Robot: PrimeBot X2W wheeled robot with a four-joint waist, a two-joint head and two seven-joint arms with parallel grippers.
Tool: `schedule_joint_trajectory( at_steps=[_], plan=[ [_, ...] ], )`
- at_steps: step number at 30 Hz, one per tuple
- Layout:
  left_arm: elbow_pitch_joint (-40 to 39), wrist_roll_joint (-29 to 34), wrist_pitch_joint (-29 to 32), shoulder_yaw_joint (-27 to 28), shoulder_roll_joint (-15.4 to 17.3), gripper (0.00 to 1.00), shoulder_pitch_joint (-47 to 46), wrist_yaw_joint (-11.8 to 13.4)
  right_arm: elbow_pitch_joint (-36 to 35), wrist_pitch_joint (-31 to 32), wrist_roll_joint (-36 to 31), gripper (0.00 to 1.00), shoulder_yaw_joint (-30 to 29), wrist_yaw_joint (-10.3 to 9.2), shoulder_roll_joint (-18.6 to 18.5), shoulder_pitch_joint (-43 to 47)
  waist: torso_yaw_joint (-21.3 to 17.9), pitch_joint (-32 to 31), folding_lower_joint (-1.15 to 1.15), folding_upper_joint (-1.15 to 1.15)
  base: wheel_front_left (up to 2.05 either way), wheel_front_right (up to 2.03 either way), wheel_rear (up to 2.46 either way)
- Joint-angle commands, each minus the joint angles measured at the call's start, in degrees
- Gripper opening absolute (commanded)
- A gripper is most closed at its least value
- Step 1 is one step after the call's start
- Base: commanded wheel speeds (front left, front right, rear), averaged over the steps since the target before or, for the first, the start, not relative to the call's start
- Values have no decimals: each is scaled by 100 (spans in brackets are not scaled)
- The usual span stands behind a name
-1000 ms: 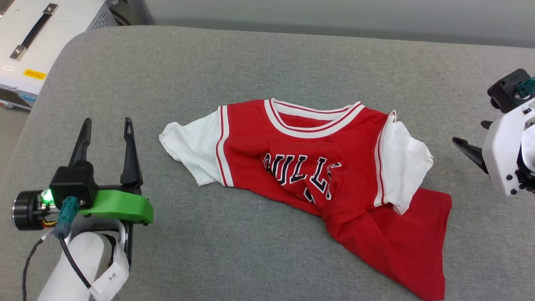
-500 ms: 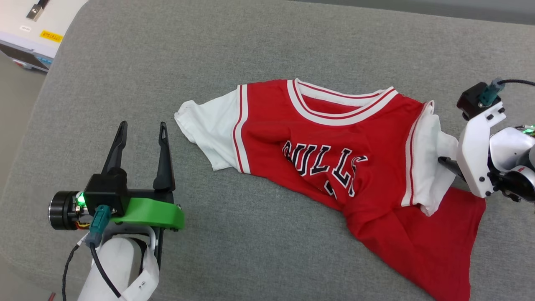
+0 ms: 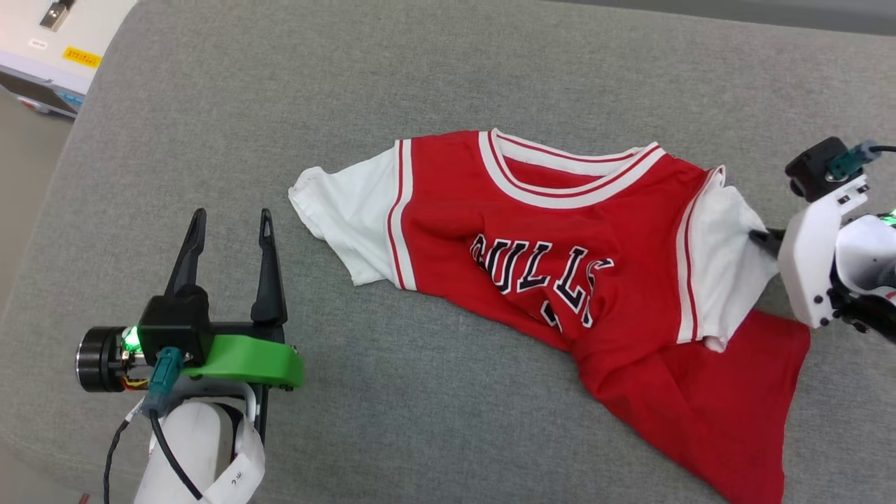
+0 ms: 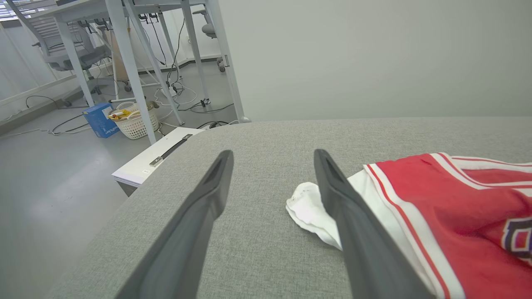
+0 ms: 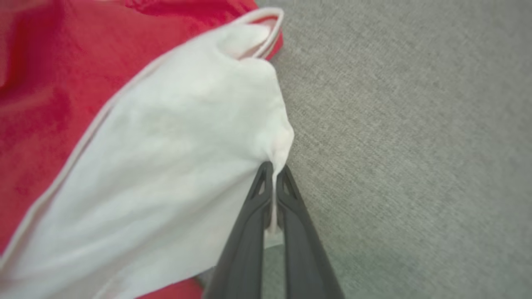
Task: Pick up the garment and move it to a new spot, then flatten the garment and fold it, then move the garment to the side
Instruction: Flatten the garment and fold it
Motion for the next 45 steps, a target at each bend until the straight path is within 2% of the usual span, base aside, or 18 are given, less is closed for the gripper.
schedule_joint_trajectory(
  at_steps=[1, 9, 16, 19, 24, 31, 32, 33, 34, 35, 39, 45],
  plan=[
    [-2, 57, -32, 31, -63, 100, 134, -49, -3, -128, 21, 0, -50, -6, -159, -30, -117, -111, -1, 0, 0, 0, 0],
    [-2, 195, -32, 118, -147, 100, 227, -143, -205, -189, 237, 0, -607, -6, -937, -40, -319, -171, -1, 0, 0, 0, 0],
    [-19, 276, -33, 125, -210, 100, 153, -217, 215, 314, 160, 0, -1079, -6, -1237, -34, -334, 35, -1, 0, 0, 0, 0],
    [-12, 296, -33, 127, -232, 100, 104, -241, 568, 430, 89, 0, -1279, -6, -1188, -54, -308, 114, -1, 0, 0, 0, 0],
    [-7, 329, -33, 145, -260, 100, 30, -270, 1247, 493, -166, 0, -1481, -6, -840, -14, -256, 230, -1, 0, 0, 0, 0],
    [17, 380, -33, 161, -276, 100, -56, -296, 1973, 118, -411, 0, -1736, -6, -365, 12, -210, 284, -1, 0, 0, 0, 0],
    [25, 387, -33, 172, -271, 100, -52, -295, 2028, -59, -441, 5, -1791, -6, -334, -8, -222, 254, -1, 0, 0, 0, 0],
    [33, 390, -33, 183, -265, 100, -42, -295, 2056, -168, -445, 16, -1822, -6, -306, -12, -233, 228, -1, 0, 0, 0, 0],
    [45, 391, -33, 204, -256, 100, -25, -292, 2069, -326, -459, 47, -1856, -6, -279, -20, -259, 176, -1, 0, 0, 0, 0],
    [54, 393, -33, 218, -247, 100, -10, -293, 2054, -479, -487, 100, -1878, -6, -277, -29, -277, 136, -1, 0, 0, 0, 0],
    [85, 386, -33, 285, -182, 100, 70, -329, 1810, -1397, -678, 100, -1963, -6, -276, 67, -403, -130, -1, 0, 0, 0, 0],
    [132, 351, -33, 418, 23, 100, 60, -473, 1367, -2605, -1122, 100, -2167, -6, -27, 358, -725, -436, -1, 0, 0, 0, 0]
  ],
)
